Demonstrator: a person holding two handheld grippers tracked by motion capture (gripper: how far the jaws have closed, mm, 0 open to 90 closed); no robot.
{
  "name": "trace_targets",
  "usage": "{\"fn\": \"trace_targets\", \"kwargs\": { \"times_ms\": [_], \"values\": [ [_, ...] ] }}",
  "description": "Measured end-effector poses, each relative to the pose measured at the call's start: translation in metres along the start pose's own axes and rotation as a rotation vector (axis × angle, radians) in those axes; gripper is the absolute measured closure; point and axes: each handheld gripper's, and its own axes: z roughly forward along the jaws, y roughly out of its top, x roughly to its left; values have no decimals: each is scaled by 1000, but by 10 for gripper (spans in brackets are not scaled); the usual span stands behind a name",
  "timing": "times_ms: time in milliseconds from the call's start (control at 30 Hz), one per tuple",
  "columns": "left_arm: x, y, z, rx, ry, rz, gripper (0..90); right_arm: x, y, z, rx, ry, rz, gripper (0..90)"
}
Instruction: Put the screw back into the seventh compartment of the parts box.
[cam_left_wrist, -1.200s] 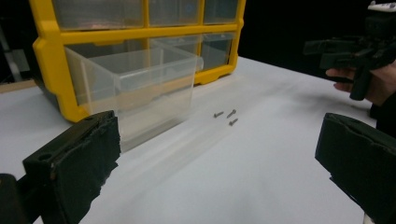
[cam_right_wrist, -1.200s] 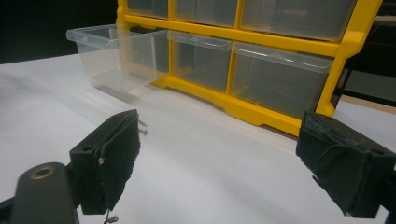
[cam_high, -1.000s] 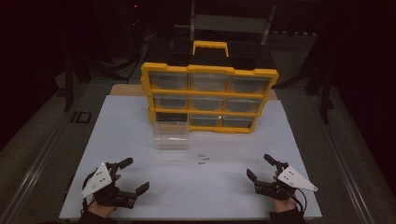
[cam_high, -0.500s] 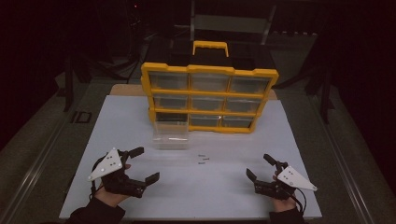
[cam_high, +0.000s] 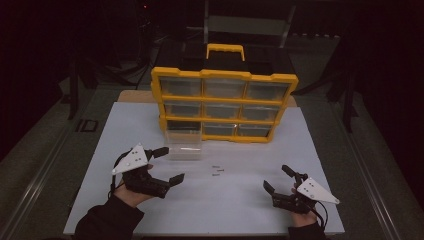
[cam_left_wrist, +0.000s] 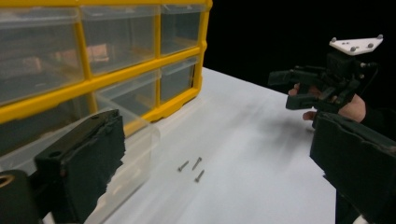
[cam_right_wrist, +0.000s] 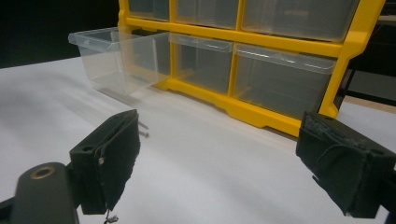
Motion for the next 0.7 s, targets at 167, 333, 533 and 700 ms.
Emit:
{"fn": "trace_targets", "kwargs": {
  "times_ms": [167, 333, 533, 700],
  "values": [
    [5, 10, 17, 29, -11, 20, 78, 1, 0, 0, 2, 6, 0, 134],
    [8, 15, 36, 48, -29, 35, 138, 0, 0, 0, 1, 8, 2, 134],
    [11, 18, 61, 86, -38, 61, 177, 1, 0, 1, 2, 13, 0, 134],
    [12, 18, 78, 118, -41, 76, 244, 0, 0, 0, 3, 14, 0, 134]
  ]
}}
